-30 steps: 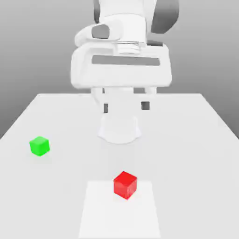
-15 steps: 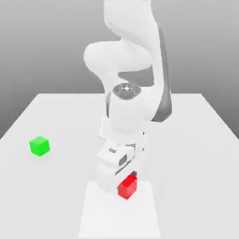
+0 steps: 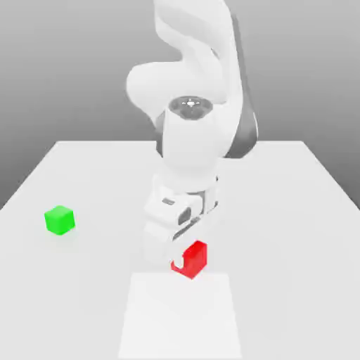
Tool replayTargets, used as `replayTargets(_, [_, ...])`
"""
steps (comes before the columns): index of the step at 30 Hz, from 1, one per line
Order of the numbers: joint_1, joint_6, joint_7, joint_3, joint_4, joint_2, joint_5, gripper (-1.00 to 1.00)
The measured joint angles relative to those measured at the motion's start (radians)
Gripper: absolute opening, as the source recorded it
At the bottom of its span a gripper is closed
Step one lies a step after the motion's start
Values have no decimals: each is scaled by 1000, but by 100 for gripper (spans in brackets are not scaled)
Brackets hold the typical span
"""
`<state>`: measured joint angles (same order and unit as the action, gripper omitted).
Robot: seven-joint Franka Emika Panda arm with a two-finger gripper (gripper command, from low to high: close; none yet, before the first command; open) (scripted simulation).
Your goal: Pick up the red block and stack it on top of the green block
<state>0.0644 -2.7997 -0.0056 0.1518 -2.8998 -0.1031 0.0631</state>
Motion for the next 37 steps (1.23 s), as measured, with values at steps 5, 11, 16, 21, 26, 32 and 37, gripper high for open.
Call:
replayTargets(5, [-216, 52, 183, 100, -10, -71, 85, -100])
replayTargets(11, [-491, 103, 395, 214, -23, -141, 170, -100])
replayTargets(16, [-728, 135, 560, 299, -38, -187, 224, -100])
replayTargets(21, [-809, 119, 606, 369, -48, -168, 191, -100])
replayTargets(26, [-731, 65, 527, 417, -50, -94, 71, -100])
replayTargets(32, [-653, 6, 427, 451, -49, -7, -78, -100])
replayTargets(37, [-610, -40, 359, 463, -46, 56, -177, -100])
